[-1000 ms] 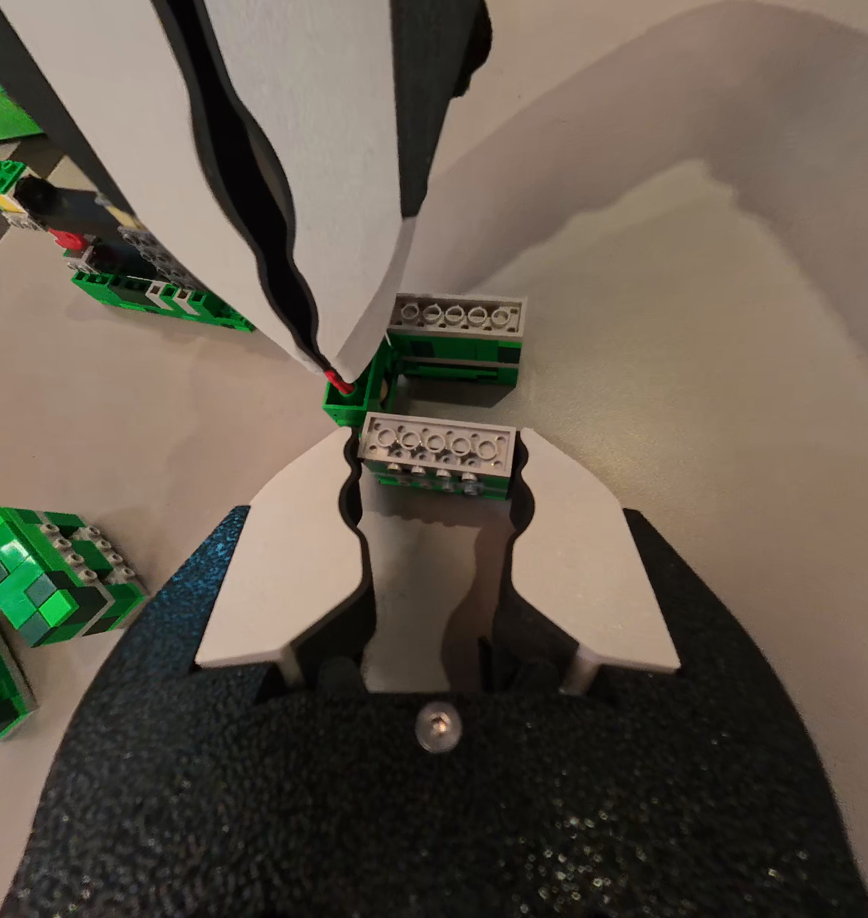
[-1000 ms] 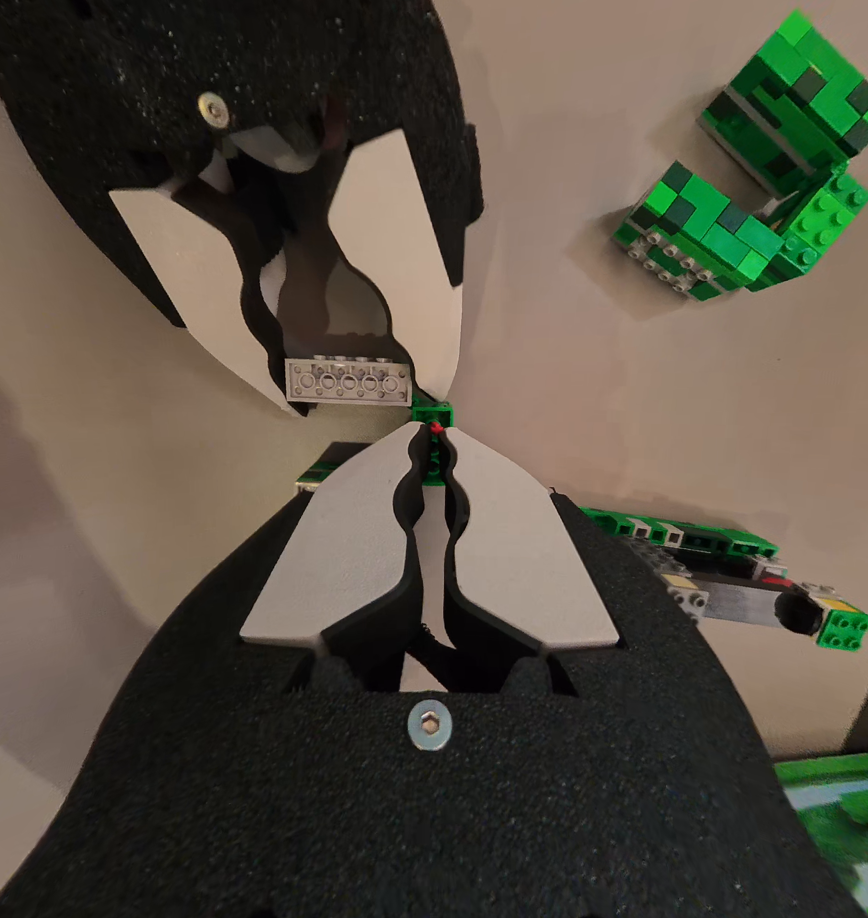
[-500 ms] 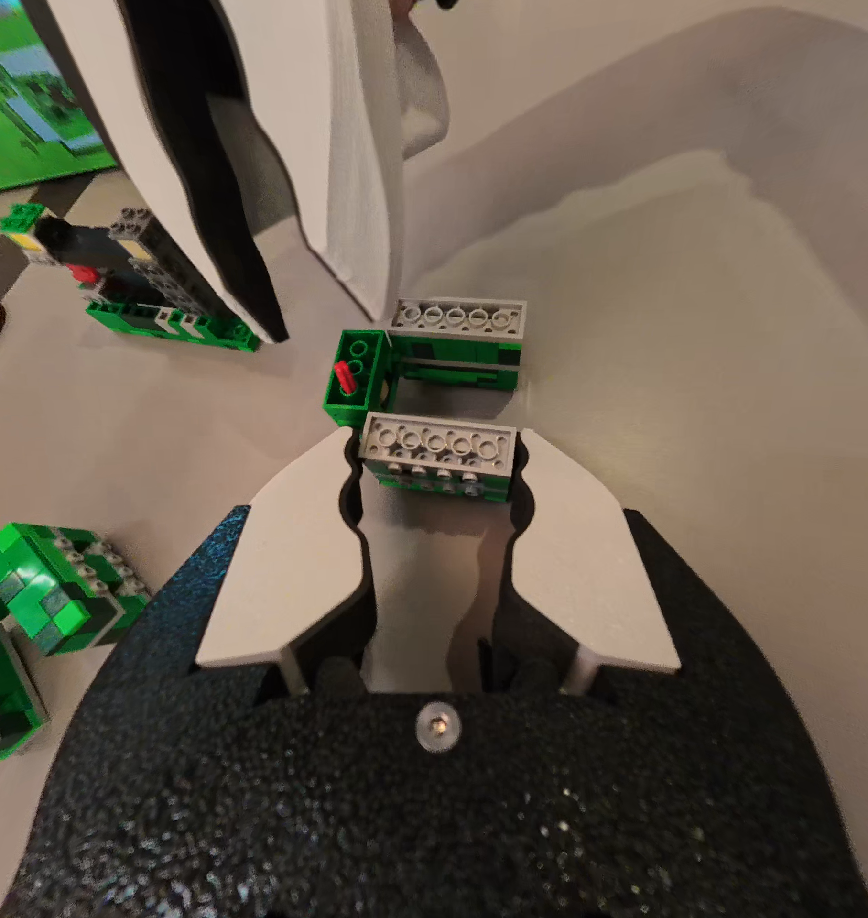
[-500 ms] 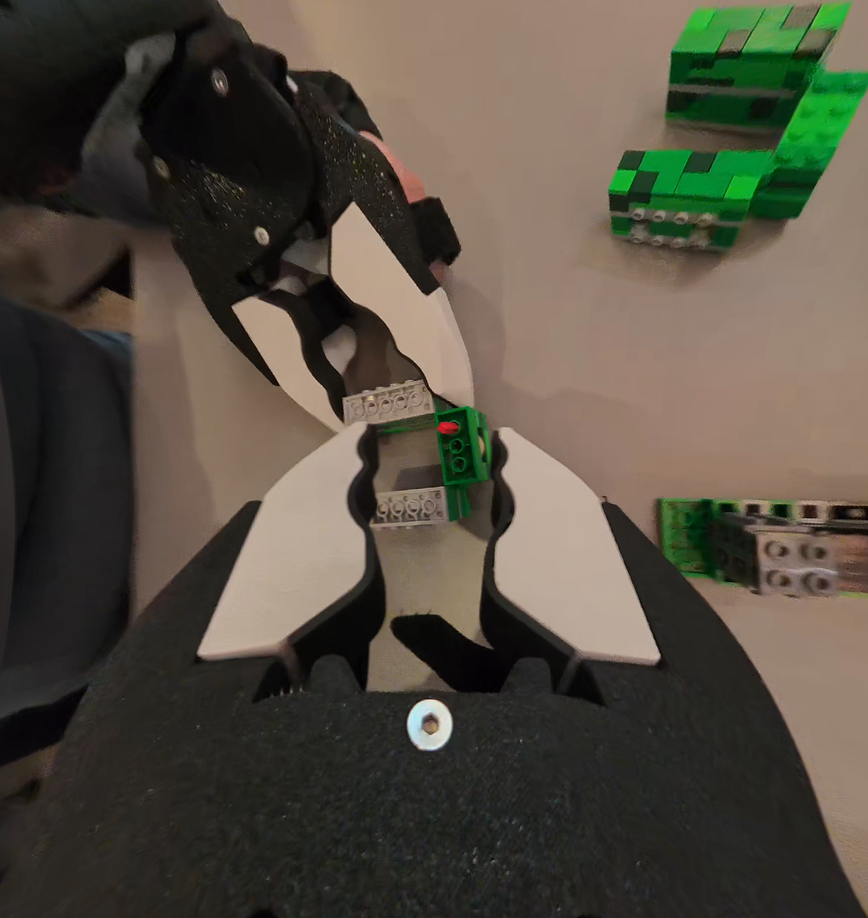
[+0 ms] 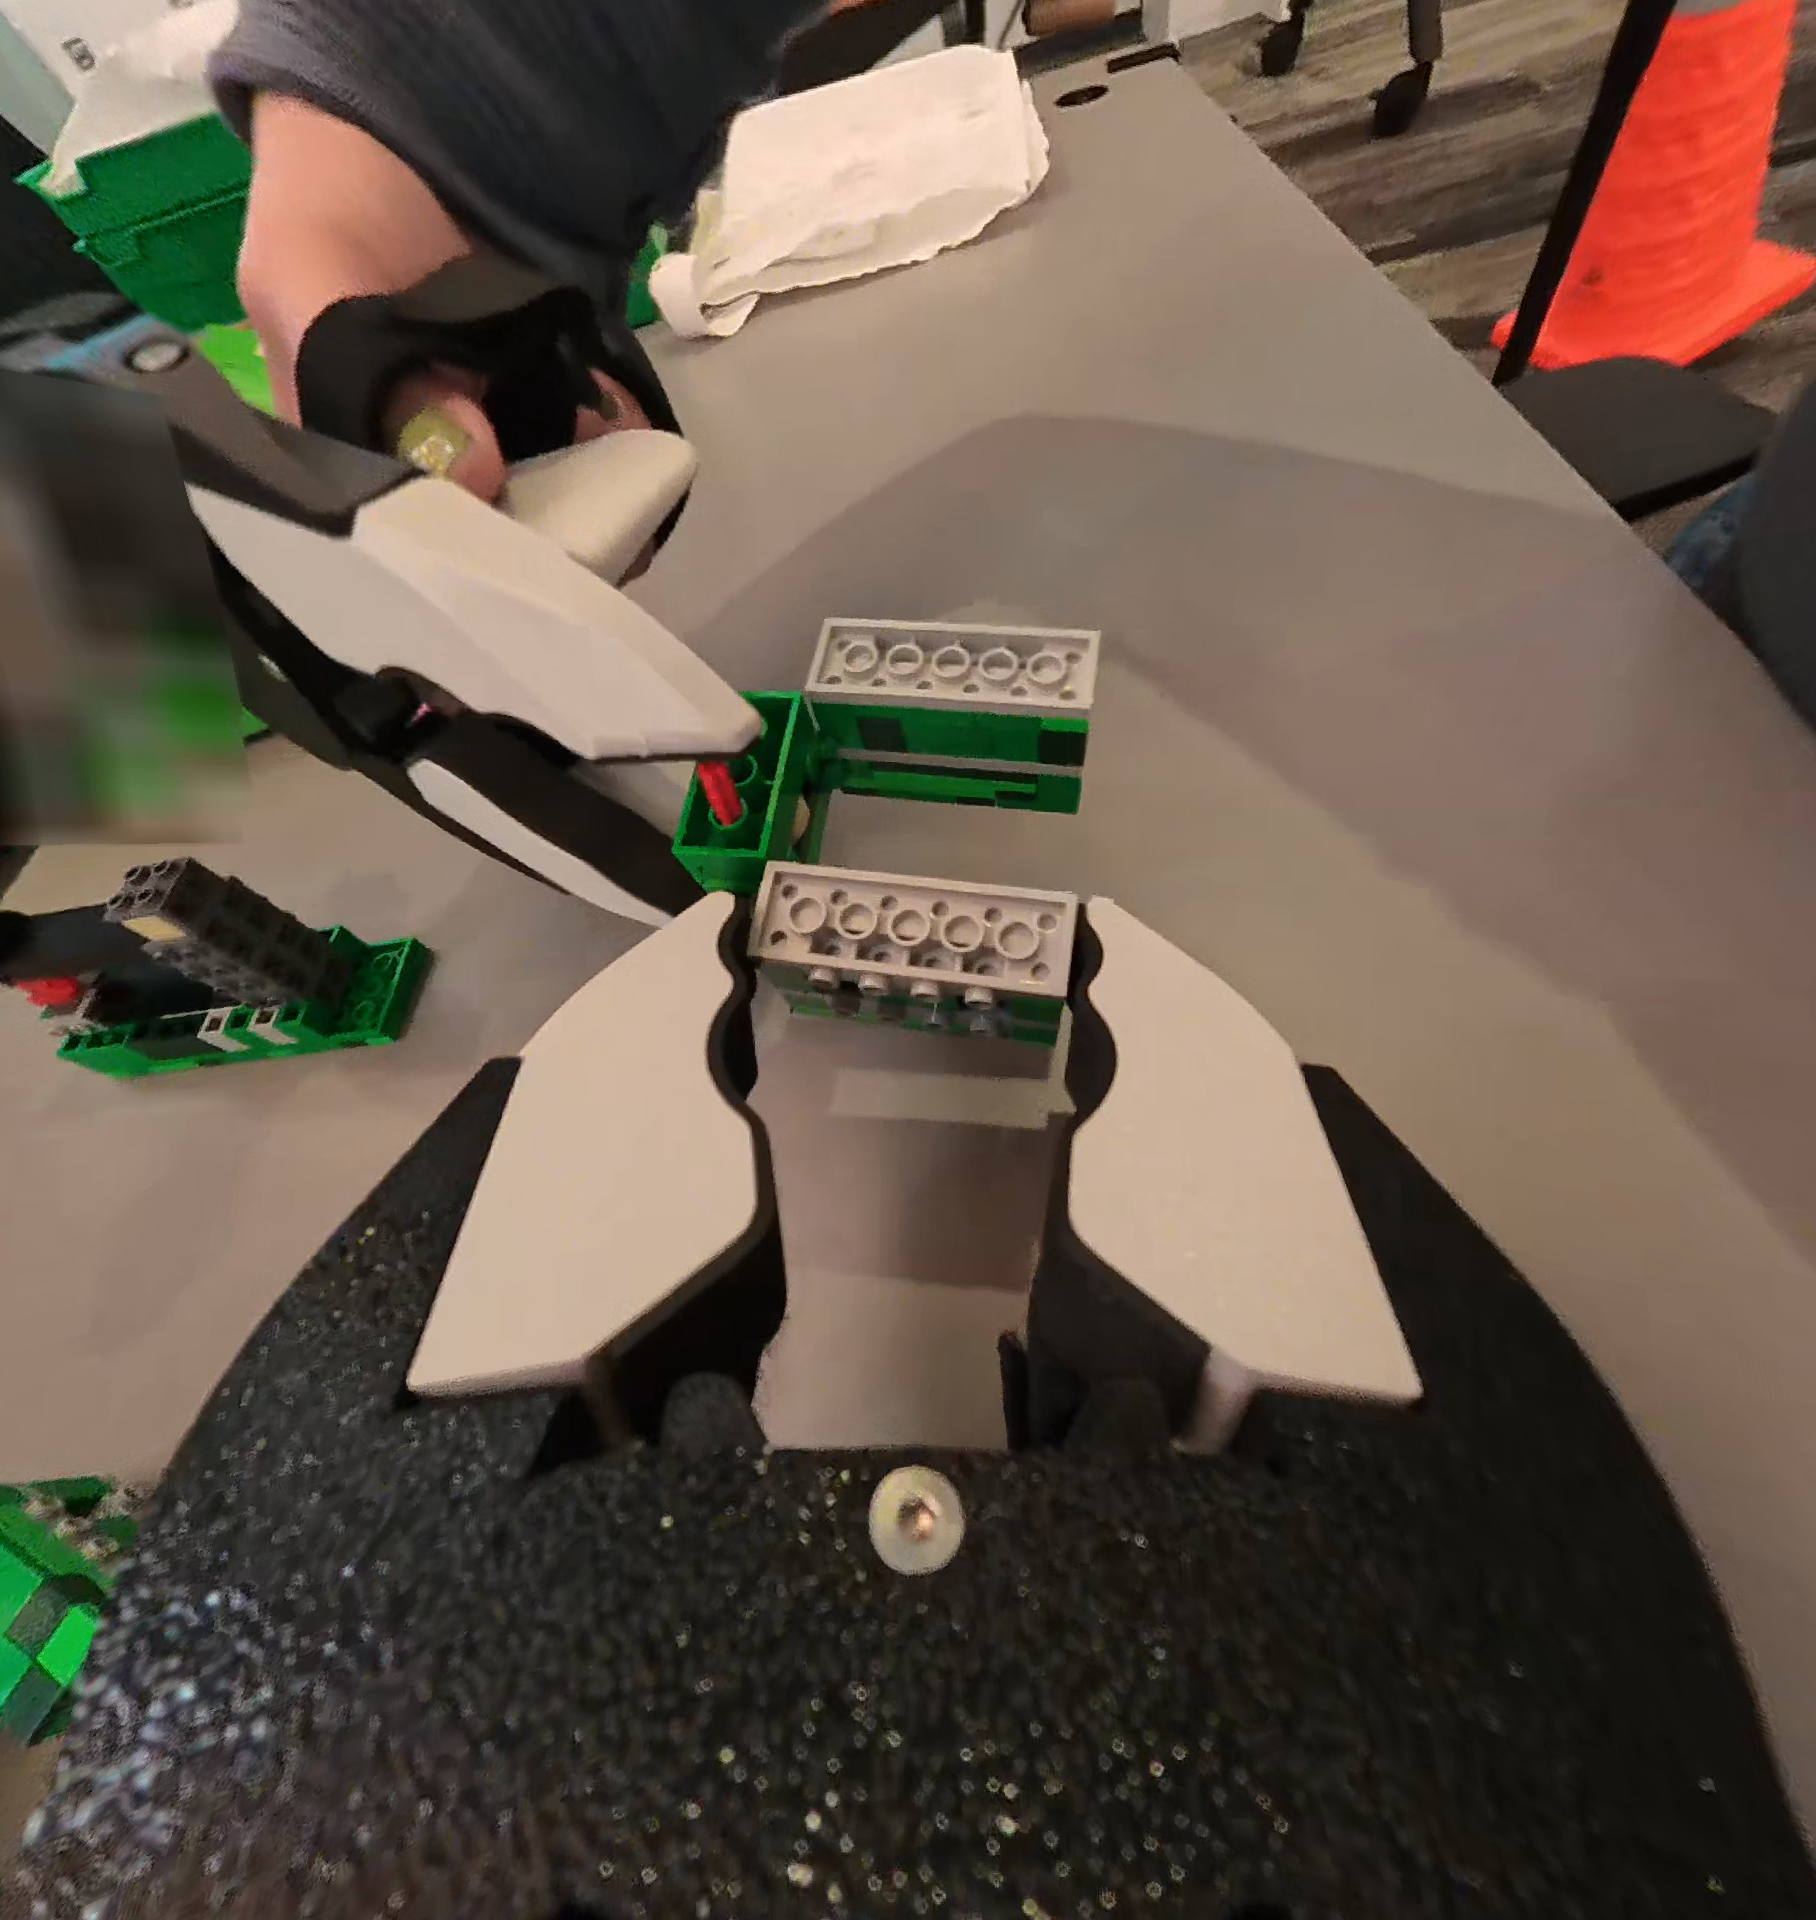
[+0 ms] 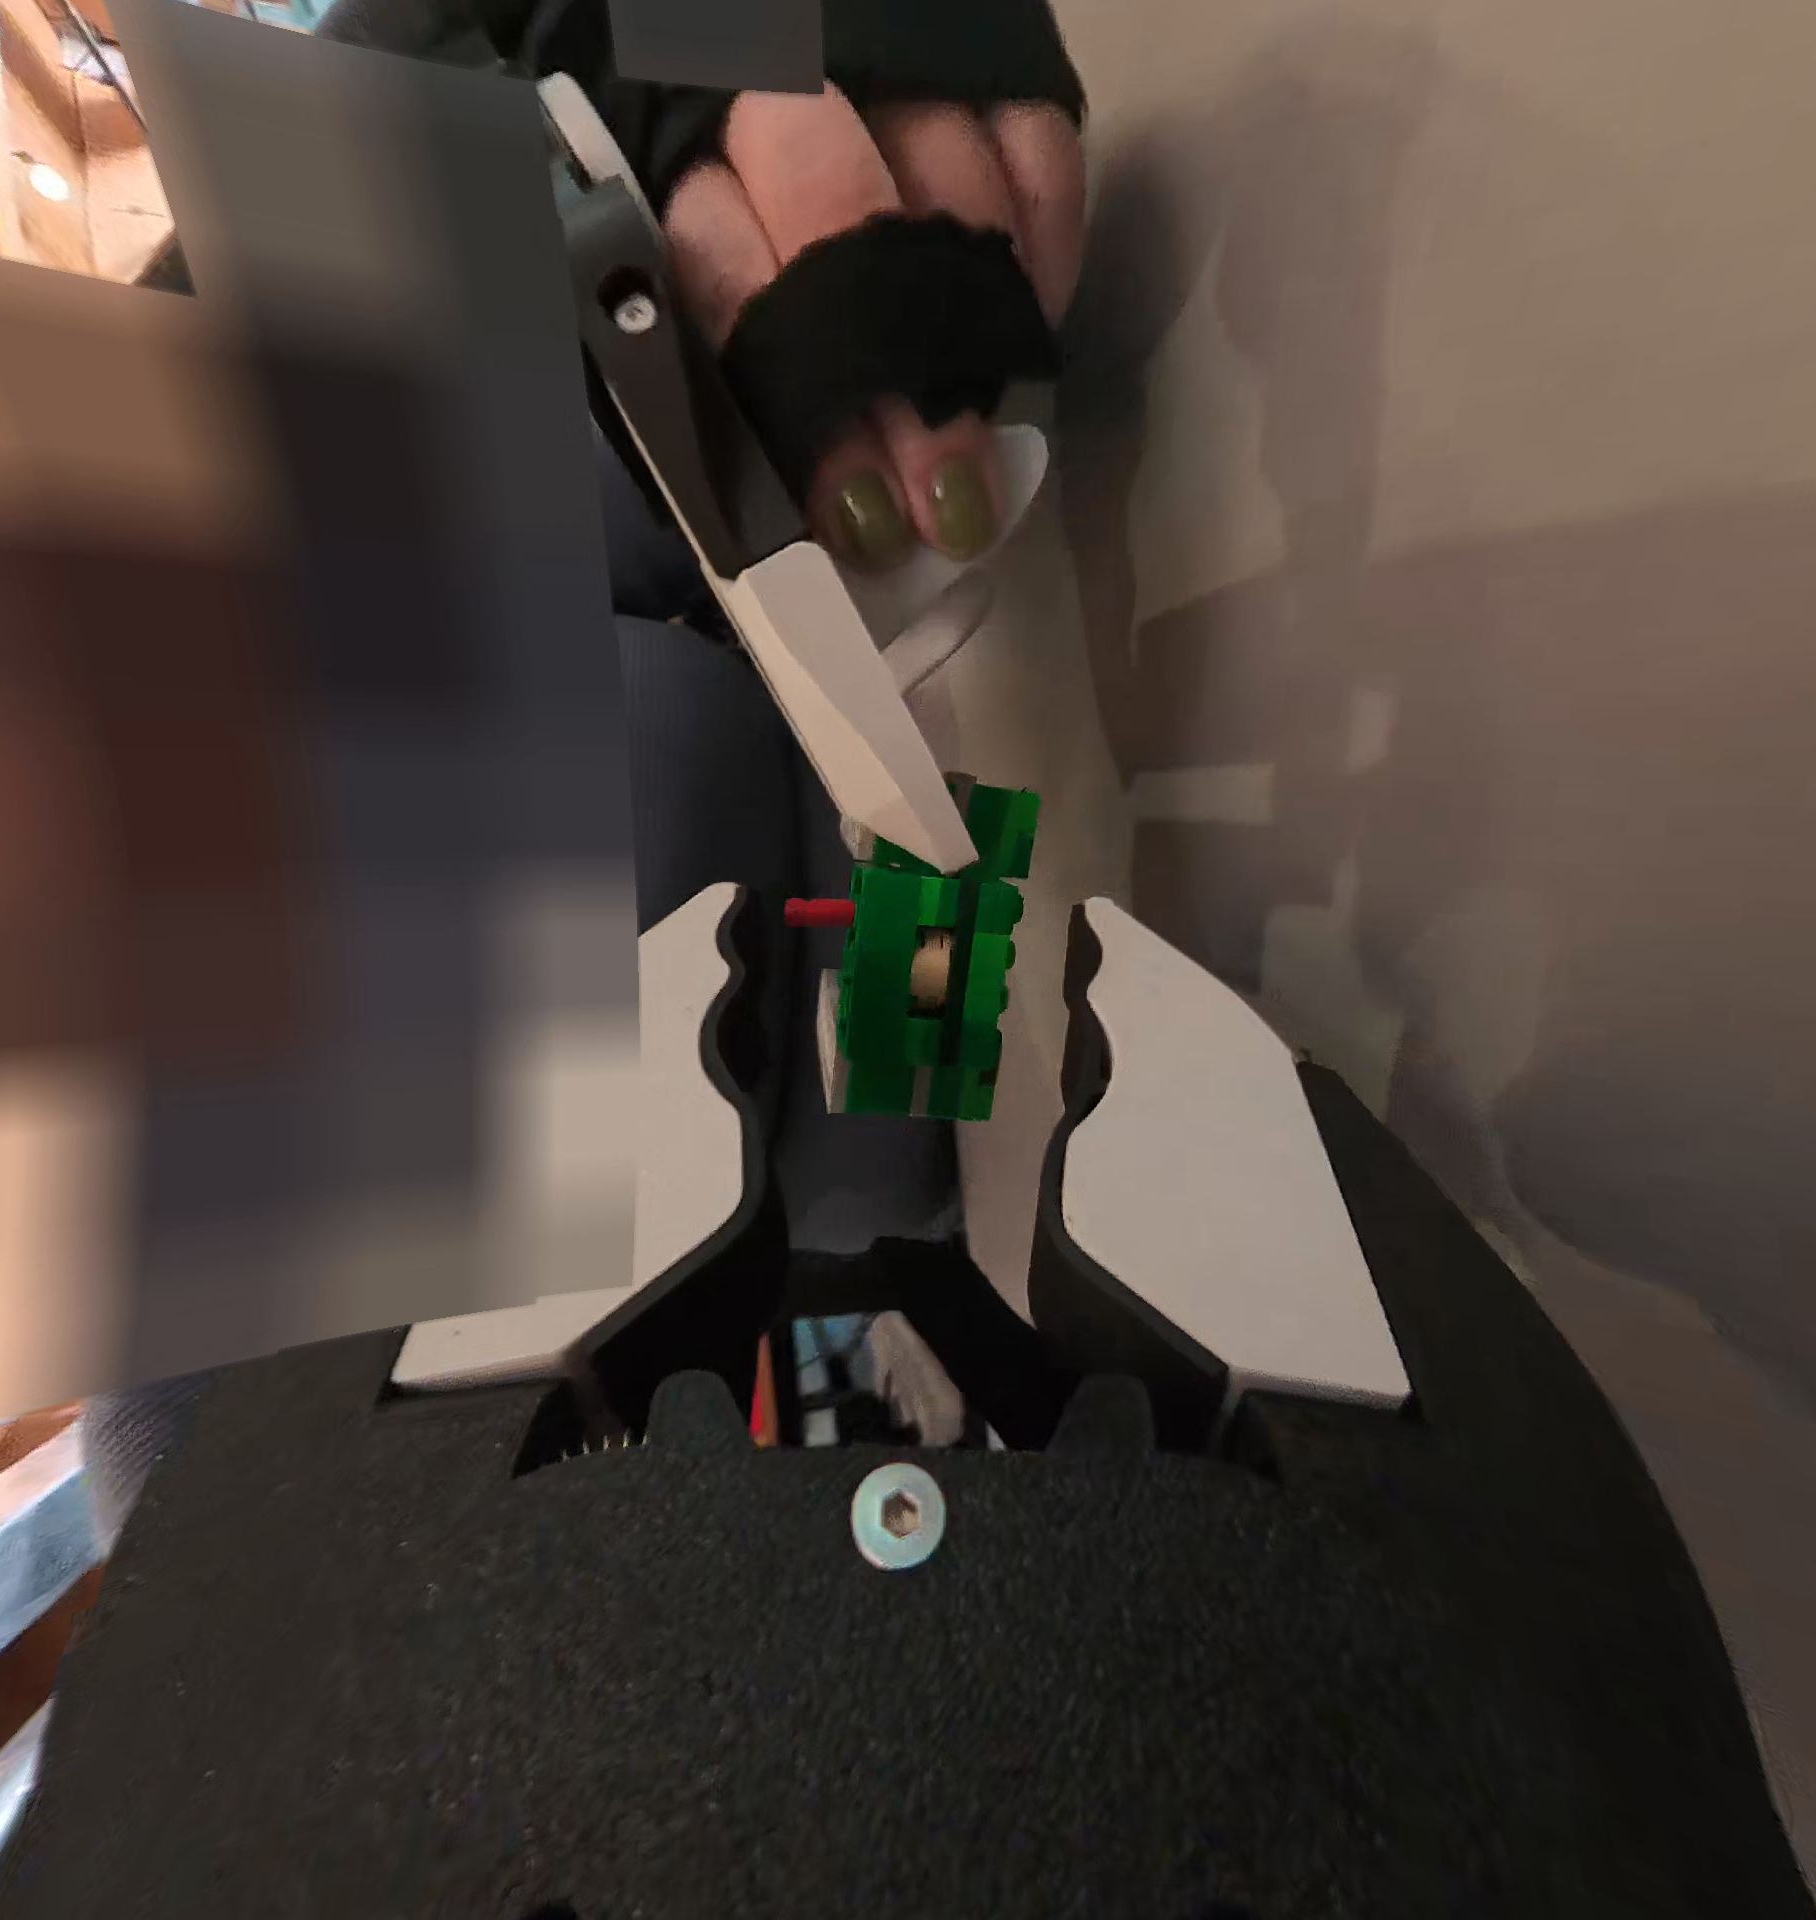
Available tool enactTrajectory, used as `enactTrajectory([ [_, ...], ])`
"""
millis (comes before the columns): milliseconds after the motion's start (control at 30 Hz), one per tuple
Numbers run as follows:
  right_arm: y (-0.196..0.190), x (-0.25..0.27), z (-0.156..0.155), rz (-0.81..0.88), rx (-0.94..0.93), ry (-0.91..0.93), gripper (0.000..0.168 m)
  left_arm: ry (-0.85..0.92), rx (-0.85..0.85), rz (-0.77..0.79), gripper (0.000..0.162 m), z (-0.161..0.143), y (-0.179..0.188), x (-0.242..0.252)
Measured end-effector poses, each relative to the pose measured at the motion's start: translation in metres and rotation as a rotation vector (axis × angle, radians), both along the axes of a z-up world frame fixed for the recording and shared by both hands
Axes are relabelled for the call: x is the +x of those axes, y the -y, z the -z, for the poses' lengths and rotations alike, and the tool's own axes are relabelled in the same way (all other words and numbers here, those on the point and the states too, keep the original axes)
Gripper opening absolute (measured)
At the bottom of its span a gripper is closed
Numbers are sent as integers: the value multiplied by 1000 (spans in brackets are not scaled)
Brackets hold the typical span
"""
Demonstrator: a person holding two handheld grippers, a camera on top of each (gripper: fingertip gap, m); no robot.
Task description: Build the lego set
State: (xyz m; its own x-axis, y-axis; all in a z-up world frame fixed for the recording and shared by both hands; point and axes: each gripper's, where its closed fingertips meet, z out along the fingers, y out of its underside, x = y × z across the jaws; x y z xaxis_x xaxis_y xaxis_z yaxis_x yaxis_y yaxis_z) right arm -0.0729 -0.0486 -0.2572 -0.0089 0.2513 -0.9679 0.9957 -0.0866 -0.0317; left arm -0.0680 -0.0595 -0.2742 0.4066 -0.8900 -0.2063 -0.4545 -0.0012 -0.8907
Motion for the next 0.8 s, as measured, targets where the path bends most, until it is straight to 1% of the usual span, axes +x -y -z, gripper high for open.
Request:
enactTrajectory([
  [33, 3, 2, 0, -15, -17, 20, 56, -16, 4, 3, 57, 2, 1, 1],
  [200, 8, 6, 5, -53, -22, 61, 45, -44, 9, 14, 57, 5, 3, 3],
  [467, 8, 6, 6, -64, -27, 49, 44, -66, 18, 15, 57, 7, 4, 2],
  [533, 9, 7, 8, -65, -28, 56, 41, -81, 23, 18, 57, 9, 4, 3],
  [800, 11, 14, 15, -92, -16, 58, 38, -106, 22, 43, 57, 15, 7, 8],
])
